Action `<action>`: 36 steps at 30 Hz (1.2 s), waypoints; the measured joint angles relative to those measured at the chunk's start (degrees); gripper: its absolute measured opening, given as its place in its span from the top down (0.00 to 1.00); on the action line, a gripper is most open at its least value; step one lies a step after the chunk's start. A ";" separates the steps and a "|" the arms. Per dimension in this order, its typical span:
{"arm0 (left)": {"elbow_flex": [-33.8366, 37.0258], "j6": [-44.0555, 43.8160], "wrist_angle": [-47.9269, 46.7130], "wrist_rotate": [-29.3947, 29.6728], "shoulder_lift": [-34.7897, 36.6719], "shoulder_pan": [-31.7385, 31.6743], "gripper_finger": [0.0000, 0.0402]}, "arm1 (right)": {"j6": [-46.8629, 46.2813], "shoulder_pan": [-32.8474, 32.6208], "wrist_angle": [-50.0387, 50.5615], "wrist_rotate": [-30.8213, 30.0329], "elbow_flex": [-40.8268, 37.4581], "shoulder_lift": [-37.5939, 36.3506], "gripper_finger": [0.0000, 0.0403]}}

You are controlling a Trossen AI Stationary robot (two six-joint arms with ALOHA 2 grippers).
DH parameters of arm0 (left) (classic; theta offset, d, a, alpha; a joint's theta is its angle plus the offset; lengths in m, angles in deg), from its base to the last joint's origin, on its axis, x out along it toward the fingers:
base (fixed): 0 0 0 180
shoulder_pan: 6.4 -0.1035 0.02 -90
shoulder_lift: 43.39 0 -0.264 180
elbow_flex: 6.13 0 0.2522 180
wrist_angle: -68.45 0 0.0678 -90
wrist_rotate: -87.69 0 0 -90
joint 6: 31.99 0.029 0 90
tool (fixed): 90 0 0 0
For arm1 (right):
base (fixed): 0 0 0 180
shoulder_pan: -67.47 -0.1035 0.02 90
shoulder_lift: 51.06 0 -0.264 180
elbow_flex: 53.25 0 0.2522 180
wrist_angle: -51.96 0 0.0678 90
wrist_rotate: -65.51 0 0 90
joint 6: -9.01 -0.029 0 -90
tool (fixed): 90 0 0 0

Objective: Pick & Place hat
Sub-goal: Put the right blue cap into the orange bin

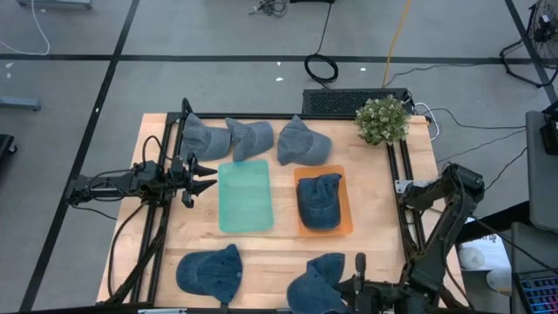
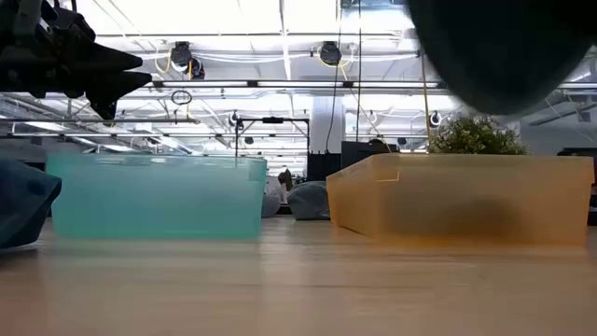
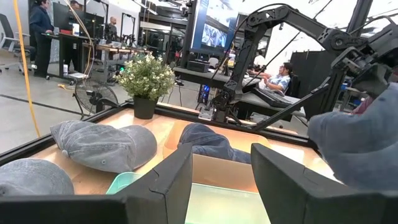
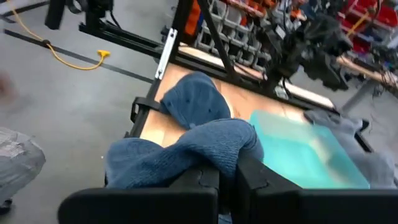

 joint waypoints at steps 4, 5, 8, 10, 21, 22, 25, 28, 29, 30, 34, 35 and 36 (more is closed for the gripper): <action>0.00 0.00 0.02 0.00 0.00 0.00 0.58 | 3.11 0.32 -0.21 1.63 0.00 -0.04 1.00; 0.00 0.00 0.00 0.00 0.00 0.00 0.58 | 4.15 0.67 -0.15 3.29 0.00 -0.04 1.00; 0.00 -0.02 0.00 0.00 0.00 0.00 0.58 | 6.62 2.78 -0.59 8.75 0.00 -0.04 1.00; 0.00 0.00 0.00 0.00 0.00 0.01 0.58 | 8.33 5.04 -1.01 12.14 0.00 -0.04 1.00; 0.00 -11.89 8.87 8.51 0.00 -0.11 0.58 | 24.05 21.37 -15.92 46.51 0.00 -0.04 1.00; 0.00 -15.68 9.42 6.97 -0.02 -0.09 0.58 | 24.87 22.96 -16.54 50.31 0.00 -0.12 1.00; 0.00 -24.49 11.07 3.59 0.00 -0.09 0.58 | 26.93 28.13 -18.27 60.34 0.00 -0.24 1.00; 0.00 -25.70 10.03 1.62 -0.02 -0.09 0.58 | 29.11 32.96 -18.23 66.54 0.00 -1.15 1.00; 0.00 -26.63 9.47 1.18 0.00 -0.09 0.58 | 29.99 34.68 -18.25 67.73 0.00 -1.62 1.00; 0.00 -28.32 8.59 0.51 0.00 -0.09 0.58 | 30.93 36.29 -18.38 68.86 0.00 -2.08 1.00; 0.00 -35.24 4.90 -2.40 0.00 0.01 0.58 | 35.20 42.29 -18.17 75.16 0.00 -4.49 1.00; 0.00 -36.09 3.97 -3.34 -0.02 0.02 0.58 | 36.65 43.64 -18.29 76.48 0.00 -5.12 1.00; 0.02 -36.72 3.52 -4.37 -0.03 0.10 0.58 | 38.27 44.85 -18.41 76.92 0.00 -5.88 1.00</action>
